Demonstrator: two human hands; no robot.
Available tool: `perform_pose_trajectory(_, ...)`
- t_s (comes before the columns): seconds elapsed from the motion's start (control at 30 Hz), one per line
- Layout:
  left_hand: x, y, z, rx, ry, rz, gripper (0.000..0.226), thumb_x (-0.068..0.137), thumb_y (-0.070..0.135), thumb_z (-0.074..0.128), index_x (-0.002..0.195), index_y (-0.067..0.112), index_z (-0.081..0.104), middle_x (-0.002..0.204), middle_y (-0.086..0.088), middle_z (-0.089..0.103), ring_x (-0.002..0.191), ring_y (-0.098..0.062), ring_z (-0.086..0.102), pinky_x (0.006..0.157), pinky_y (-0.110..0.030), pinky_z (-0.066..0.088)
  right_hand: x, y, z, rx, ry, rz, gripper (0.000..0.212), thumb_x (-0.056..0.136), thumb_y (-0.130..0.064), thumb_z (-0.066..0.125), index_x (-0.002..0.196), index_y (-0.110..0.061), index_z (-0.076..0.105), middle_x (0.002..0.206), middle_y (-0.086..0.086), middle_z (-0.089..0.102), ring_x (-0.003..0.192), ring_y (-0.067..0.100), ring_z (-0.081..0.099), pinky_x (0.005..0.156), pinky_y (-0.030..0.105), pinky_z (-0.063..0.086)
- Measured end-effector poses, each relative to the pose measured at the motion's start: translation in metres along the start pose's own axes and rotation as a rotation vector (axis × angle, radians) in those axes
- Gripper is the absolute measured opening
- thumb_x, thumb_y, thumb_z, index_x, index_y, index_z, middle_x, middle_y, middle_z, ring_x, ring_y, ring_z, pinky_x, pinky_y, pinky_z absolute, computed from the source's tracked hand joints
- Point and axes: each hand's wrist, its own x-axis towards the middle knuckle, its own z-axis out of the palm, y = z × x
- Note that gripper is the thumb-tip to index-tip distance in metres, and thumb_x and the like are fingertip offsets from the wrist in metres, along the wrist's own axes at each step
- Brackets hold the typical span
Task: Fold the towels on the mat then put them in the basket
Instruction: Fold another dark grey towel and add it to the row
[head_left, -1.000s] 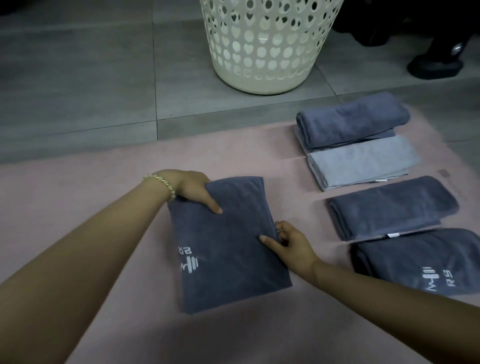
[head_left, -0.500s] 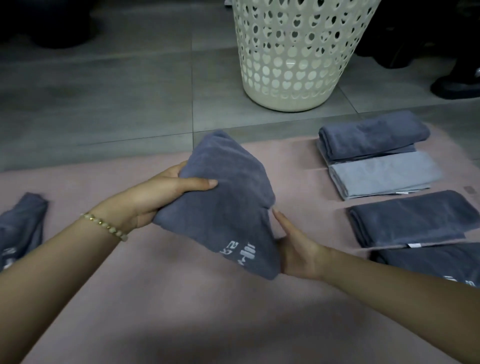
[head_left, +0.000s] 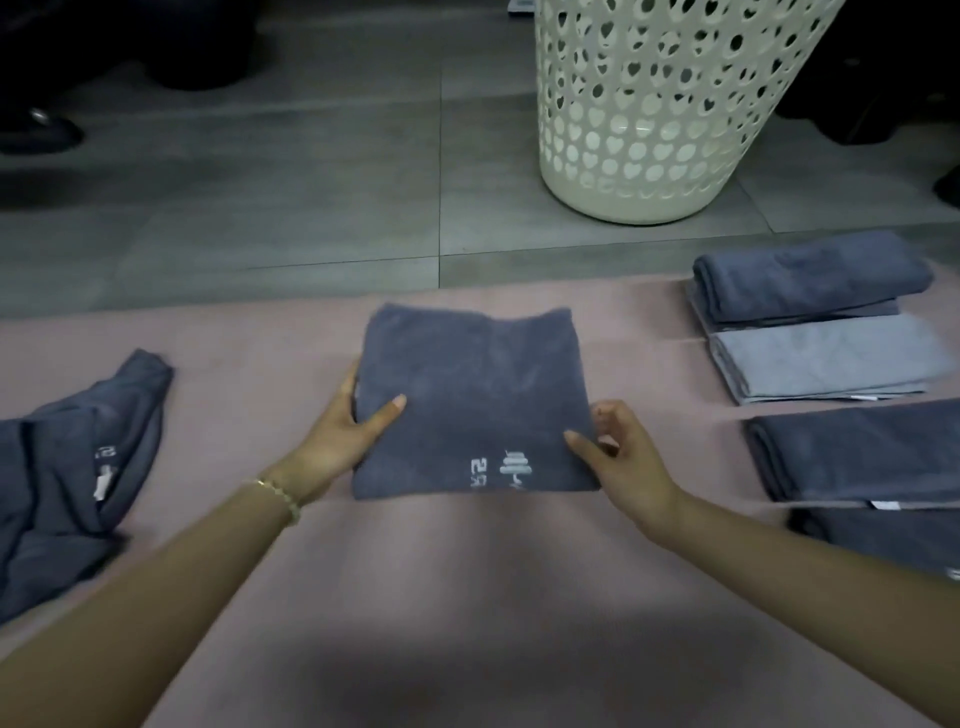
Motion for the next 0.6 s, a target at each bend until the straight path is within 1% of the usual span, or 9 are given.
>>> perform_pose_trajectory(0.07,-0.012,-0.044,0.014,0.195,0.084,-0.128,0.075,0.089,0.026,0.062,0.149,0.017,0.018,0.138,-0.011,0.050,0.117,-0.026,0.055,0.097,-0.036,0.046,-0.011,0.030,0.001,-0.268,0.047,0.069,0.019,0.090,-0.003,0.057,0.086,-0.014,0.042,0.091,0.007,0.050,0.080,0.023,0.052,0.061,0.012,0.042)
perform_pose_trajectory(0.1,-0.020,-0.060,0.019,0.409,0.145,-0.097,0.072,0.091,0.034,0.059,0.148,0.013,0.021,0.139,-0.011,0.047,0.119,-0.029,0.052,0.099,-0.037,0.043,-0.016,0.041,0.000,-0.406,0.065,0.098,0.014,0.091,-0.004,0.055,0.091,-0.013,0.045,0.097,0.007,0.048,0.086,0.025,0.053,0.067,0.017,0.044)
perform_pose_trajectory(0.13,-0.028,-0.074,0.023,0.628,0.190,0.030,0.066,0.092,0.044,0.051,0.145,0.012,0.028,0.138,-0.010,0.047,0.120,-0.030,0.050,0.100,-0.037,0.040,-0.022,0.048,0.000,-0.537,0.063,0.084,0.013,0.091,-0.008,0.054,0.102,-0.011,0.048,0.107,0.007,0.046,0.094,0.026,0.053,0.077,0.023,0.046)
perform_pose_trajectory(0.2,-0.044,-0.088,0.035,0.895,0.127,0.365,0.063,0.093,0.055,0.035,0.140,0.013,0.039,0.140,-0.005,0.047,0.124,-0.025,0.043,0.104,-0.038,0.033,-0.030,0.054,0.002,-0.757,-0.025,-0.172,0.035,0.093,-0.024,0.053,0.125,-0.008,0.048,0.129,0.007,0.045,0.115,0.023,0.047,0.098,0.030,0.040)
perform_pose_trajectory(0.27,-0.056,-0.101,0.051,1.020,-0.023,0.580,0.065,0.095,0.057,0.028,0.143,0.014,0.036,0.146,-0.004,0.043,0.135,-0.019,0.032,0.110,-0.042,0.023,-0.034,0.056,0.010,-0.965,-0.188,-0.514,0.054,0.096,-0.043,0.040,0.139,-0.010,0.040,0.145,0.005,0.041,0.133,0.019,0.034,0.110,0.033,0.026)
perform_pose_trajectory(0.33,-0.060,-0.118,0.061,1.112,-0.120,0.660,0.074,0.093,0.060,0.031,0.149,0.012,0.022,0.151,-0.005,0.034,0.142,-0.018,0.022,0.113,-0.045,0.016,-0.037,0.064,0.022,-1.192,-0.375,-0.694,0.065,0.093,-0.050,0.034,0.145,-0.012,0.031,0.152,0.002,0.032,0.140,0.017,0.023,0.112,0.035,0.017)
perform_pose_trajectory(0.4,-0.057,-0.129,0.065,1.159,-0.124,0.662,0.082,0.090,0.061,0.036,0.151,0.014,0.009,0.152,-0.006,0.030,0.143,-0.021,0.019,0.112,-0.048,0.016,-0.038,0.074,0.038,-1.299,-0.508,-0.713,0.071,0.090,-0.053,0.037,0.147,-0.011,0.029,0.153,0.003,0.030,0.142,0.016,0.020,0.112,0.035,0.013)
perform_pose_trajectory(0.47,-0.049,-0.131,0.064,1.187,-0.112,0.663,0.085,0.088,0.061,0.038,0.151,0.015,0.005,0.151,-0.006,0.033,0.142,-0.022,0.022,0.112,-0.048,0.016,-0.032,0.083,0.046,-1.345,-0.558,-0.703,0.074,0.088,-0.054,0.036,0.147,-0.009,0.029,0.151,0.004,0.035,0.141,0.016,0.022,0.113,0.034,0.012)
perform_pose_trajectory(0.6,-0.039,-0.129,0.057,1.287,-0.121,0.686,0.076,0.086,0.060,0.036,0.146,0.015,0.028,0.146,-0.006,0.042,0.137,-0.023,0.028,0.113,-0.041,0.012,-0.012,0.085,0.022,-1.376,-0.617,-0.721,0.072,0.090,-0.055,0.036,0.146,-0.010,0.030,0.151,0.004,0.035,0.140,0.016,0.031,0.112,0.033,0.016)
